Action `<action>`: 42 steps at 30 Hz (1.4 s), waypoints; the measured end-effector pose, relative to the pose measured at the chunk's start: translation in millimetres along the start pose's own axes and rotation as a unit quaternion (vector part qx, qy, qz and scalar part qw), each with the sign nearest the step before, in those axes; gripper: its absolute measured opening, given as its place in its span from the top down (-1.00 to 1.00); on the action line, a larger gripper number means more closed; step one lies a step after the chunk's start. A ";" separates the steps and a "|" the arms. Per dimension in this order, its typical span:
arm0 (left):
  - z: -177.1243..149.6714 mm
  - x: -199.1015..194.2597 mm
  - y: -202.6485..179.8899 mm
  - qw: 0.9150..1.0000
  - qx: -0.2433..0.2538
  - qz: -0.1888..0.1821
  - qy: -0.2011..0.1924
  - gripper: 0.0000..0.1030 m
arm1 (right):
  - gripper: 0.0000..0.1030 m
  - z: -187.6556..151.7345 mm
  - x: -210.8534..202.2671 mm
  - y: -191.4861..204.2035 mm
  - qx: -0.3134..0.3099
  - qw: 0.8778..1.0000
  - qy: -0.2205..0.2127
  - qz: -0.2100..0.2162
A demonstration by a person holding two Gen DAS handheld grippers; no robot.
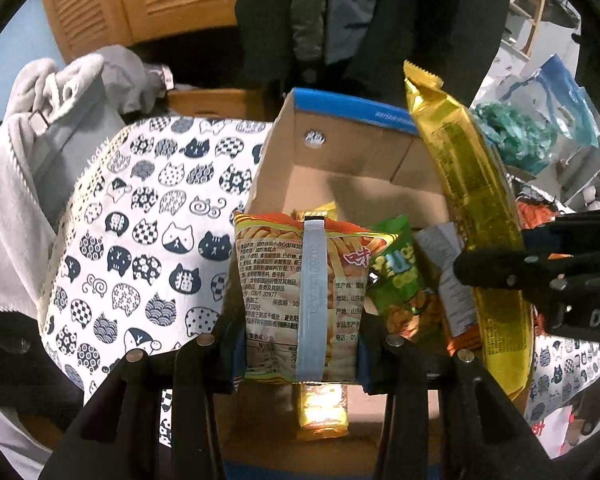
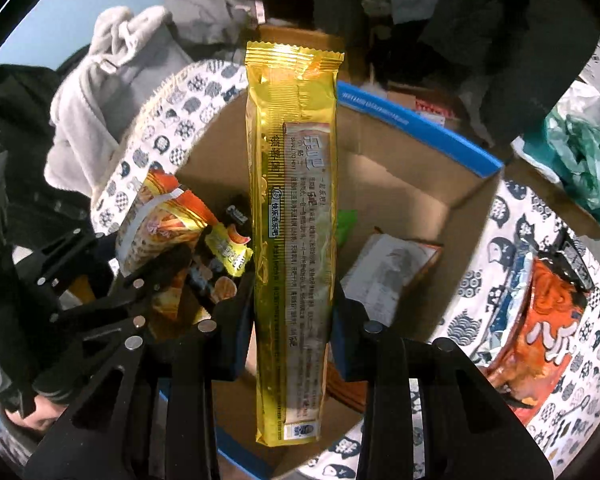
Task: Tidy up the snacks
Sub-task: 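Carry both held snacks over the box and open both tools inside, then move both open tools back over the remaining snacks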
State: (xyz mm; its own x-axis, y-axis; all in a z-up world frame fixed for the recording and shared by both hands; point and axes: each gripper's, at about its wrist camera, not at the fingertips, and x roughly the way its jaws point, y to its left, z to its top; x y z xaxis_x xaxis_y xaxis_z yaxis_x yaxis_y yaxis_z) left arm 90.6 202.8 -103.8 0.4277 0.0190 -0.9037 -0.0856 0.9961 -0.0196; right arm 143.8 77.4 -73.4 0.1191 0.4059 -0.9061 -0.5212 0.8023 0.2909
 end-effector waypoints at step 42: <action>-4.5 -52.6 -114.4 0.994 0.062 -0.082 -0.028 -0.67 | -0.54 -82.5 -105.9 -88.7 0.036 0.993 -0.084 -0.075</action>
State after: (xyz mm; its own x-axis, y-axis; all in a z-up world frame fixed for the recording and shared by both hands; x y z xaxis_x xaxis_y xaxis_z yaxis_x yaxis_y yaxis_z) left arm 73.9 87.5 -55.9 0.4763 -0.1424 -0.8677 0.0995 0.9892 -0.1077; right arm 107.7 -72.8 -28.6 0.3327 0.3423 -0.8787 -0.4269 0.8855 0.1833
